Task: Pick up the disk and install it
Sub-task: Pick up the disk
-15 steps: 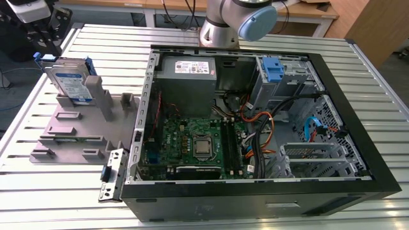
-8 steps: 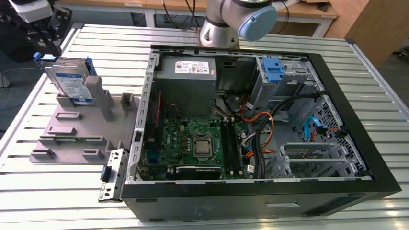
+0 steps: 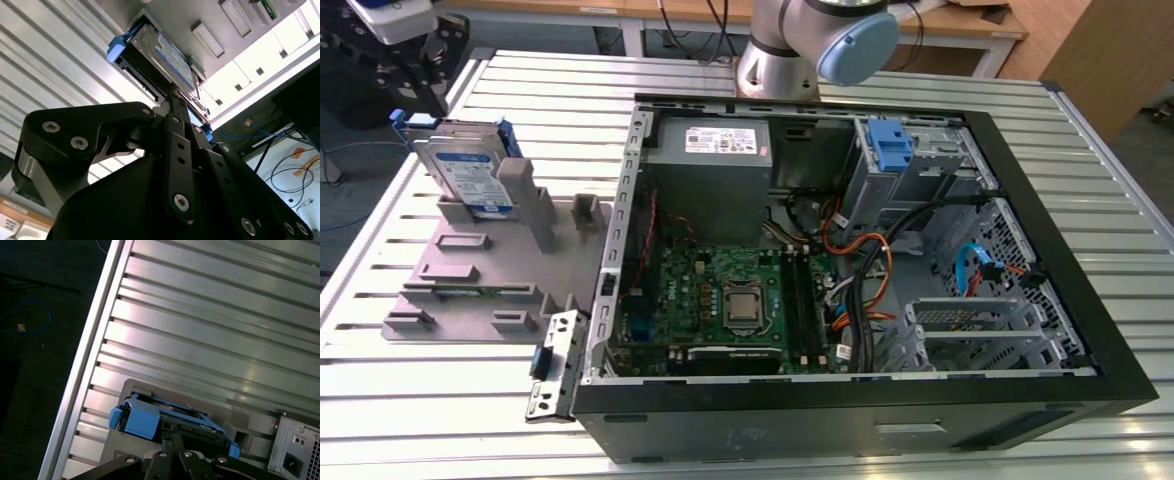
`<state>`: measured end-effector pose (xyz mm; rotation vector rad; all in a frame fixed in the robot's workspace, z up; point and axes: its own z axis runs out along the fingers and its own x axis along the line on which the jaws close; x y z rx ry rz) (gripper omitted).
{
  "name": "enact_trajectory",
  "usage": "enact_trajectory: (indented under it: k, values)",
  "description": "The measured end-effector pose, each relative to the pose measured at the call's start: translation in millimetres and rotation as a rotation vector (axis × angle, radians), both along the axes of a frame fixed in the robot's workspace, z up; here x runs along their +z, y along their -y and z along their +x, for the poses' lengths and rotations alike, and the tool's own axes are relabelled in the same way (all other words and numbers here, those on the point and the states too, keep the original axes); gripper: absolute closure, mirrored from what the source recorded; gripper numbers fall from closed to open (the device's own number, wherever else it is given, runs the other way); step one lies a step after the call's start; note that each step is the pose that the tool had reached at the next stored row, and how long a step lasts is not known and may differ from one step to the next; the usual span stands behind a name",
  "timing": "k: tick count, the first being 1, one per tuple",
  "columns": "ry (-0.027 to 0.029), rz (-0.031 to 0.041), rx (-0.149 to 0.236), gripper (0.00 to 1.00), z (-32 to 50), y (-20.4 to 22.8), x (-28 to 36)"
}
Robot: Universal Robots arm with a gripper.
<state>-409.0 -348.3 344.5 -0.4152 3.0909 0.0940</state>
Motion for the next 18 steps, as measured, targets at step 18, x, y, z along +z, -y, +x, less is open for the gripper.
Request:
enact_trajectory:
  k: [18]
  values:
    - [0.0, 0.0, 0.17, 0.89, 0.0, 0.0, 0.0]
